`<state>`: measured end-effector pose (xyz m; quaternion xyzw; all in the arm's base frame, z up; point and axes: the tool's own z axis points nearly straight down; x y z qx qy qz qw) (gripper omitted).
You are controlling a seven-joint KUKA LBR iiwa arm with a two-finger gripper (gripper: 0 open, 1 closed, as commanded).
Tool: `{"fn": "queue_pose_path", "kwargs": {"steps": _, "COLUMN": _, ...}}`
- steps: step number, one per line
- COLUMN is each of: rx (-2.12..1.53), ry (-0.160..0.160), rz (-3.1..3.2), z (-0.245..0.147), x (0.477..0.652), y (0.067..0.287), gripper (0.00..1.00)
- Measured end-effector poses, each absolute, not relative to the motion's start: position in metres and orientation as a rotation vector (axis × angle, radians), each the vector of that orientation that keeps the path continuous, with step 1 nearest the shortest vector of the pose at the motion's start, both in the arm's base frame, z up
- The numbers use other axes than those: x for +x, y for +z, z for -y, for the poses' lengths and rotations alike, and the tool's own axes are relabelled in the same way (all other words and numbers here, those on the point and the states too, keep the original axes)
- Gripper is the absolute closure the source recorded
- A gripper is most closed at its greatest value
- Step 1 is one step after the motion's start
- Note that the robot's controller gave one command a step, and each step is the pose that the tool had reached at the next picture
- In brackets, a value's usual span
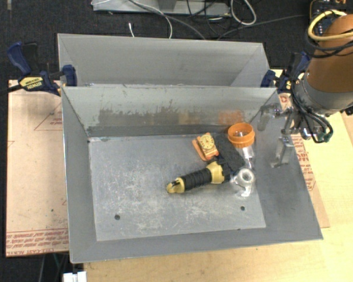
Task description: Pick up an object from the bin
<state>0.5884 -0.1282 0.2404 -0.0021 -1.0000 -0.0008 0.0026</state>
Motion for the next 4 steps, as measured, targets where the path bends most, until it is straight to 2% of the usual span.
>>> {"fn": "queue_pose_path", "kwargs": {"steps": 1, "rx": 0.001, "ry": 0.000, "rz": 3.144, "z": 0.127, "x": 0.590, "y": 0.245, "gripper": 0.00}}
{"fn": "queue_pose_path", "kwargs": {"steps": 2, "rx": 0.278, "ry": -0.001, "rz": 3.134, "z": 0.040, "x": 0.590, "y": 0.082, "gripper": 0.00}}
{"fn": "queue_pose_path", "kwargs": {"steps": 3, "rx": 0.536, "ry": 0.009, "rz": 3.114, "z": 0.023, "x": 0.578, "y": 0.161, "gripper": 0.00}}
{"fn": "queue_pose_path", "kwargs": {"steps": 4, "rx": 0.512, "ry": -0.006, "rz": 3.100, "z": 0.006, "x": 0.568, "y": 0.099, "gripper": 0.00}}
